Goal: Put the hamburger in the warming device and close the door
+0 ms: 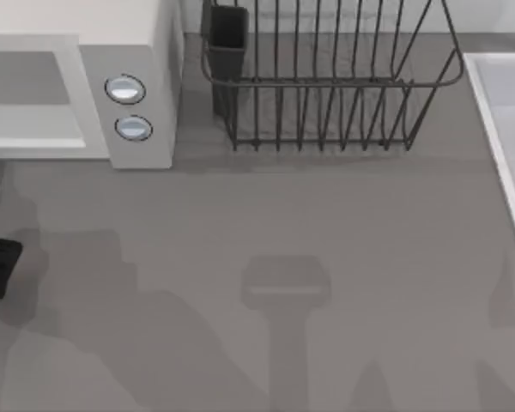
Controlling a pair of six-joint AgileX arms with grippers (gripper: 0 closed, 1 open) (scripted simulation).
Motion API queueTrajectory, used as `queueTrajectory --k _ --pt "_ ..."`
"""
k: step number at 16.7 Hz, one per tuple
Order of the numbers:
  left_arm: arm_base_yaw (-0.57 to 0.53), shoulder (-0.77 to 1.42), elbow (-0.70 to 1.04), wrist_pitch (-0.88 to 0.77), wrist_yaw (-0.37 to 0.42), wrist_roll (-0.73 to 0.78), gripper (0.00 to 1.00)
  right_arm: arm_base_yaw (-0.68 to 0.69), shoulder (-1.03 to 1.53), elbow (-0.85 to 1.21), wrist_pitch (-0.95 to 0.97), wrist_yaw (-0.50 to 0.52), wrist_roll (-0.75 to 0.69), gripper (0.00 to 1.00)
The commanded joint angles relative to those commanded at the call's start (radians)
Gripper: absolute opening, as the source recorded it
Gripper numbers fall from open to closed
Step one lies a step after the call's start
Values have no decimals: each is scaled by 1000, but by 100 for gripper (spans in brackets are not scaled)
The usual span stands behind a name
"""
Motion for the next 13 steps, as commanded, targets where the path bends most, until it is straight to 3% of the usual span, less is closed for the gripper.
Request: queueTrajectory --k 3,13 --pt "0 0 0 0 0 0 100 0 0 0 0 0 0 100" --pt "0 0 0 0 0 0 25 0 0 0 0 0 0 100"
